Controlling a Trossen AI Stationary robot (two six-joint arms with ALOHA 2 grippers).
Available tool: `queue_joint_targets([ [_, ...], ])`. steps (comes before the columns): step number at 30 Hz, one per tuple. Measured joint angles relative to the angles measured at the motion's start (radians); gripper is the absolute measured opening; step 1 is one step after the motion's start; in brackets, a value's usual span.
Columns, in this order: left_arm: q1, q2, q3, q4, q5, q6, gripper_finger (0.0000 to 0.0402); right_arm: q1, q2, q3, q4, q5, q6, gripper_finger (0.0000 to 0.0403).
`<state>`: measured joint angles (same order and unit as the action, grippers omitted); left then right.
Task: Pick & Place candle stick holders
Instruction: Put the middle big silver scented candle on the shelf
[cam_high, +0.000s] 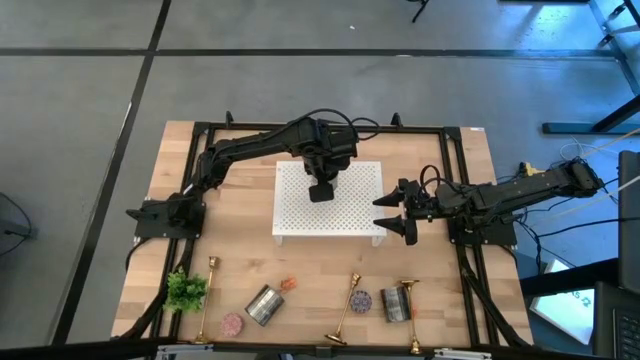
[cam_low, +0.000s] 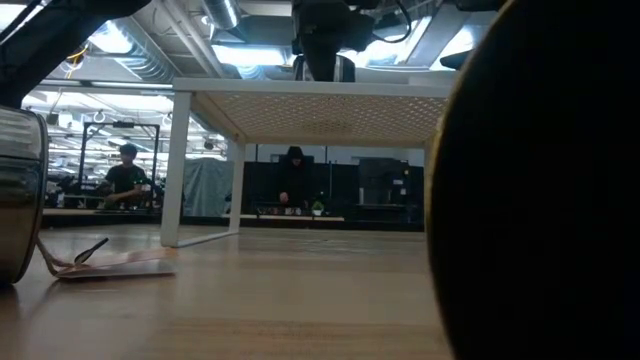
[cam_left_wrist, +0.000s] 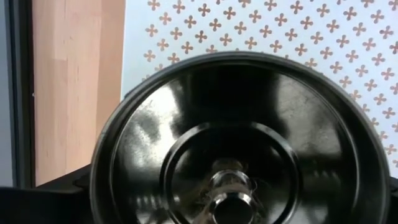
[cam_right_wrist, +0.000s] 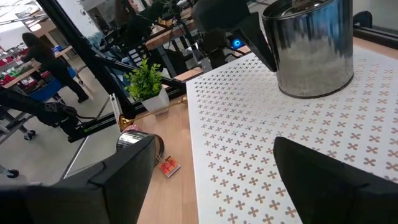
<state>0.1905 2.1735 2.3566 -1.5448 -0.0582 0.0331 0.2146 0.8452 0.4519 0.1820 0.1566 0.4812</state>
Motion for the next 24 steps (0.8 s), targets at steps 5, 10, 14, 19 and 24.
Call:
queue_joint_targets([
  [5, 0.000, 0.000, 0.000, 0.012, -0.040, 0.005, 0.0389, 0.000, 0.000, 0.000, 0.000, 0.000, 0.000, 0.0328],
  [10, 0.000, 0.000, 0.000, 0.020, -0.065, 0.000, 0.0399, 0.000, 0.000, 0.000, -0.008, 0.000, 0.000, 0.0328],
  [14, 0.000, 0.000, 0.000, 0.020, -0.038, -0.008, 0.0400, 0.000, 0.000, 0.000, -0.008, 0.000, 0.000, 0.0328],
  [19, -0.007, 0.000, 0.000, 0.019, -0.029, -0.004, 0.0400, 0.000, 0.000, 0.000, -0.008, 0.000, 0.000, 0.0328],
  [24, -0.012, -0.026, 0.000, 0.025, -0.042, 0.005, 0.0400, 0.000, 0.000, 0.000, -0.008, 0.000, 0.000, 0.0328],
])
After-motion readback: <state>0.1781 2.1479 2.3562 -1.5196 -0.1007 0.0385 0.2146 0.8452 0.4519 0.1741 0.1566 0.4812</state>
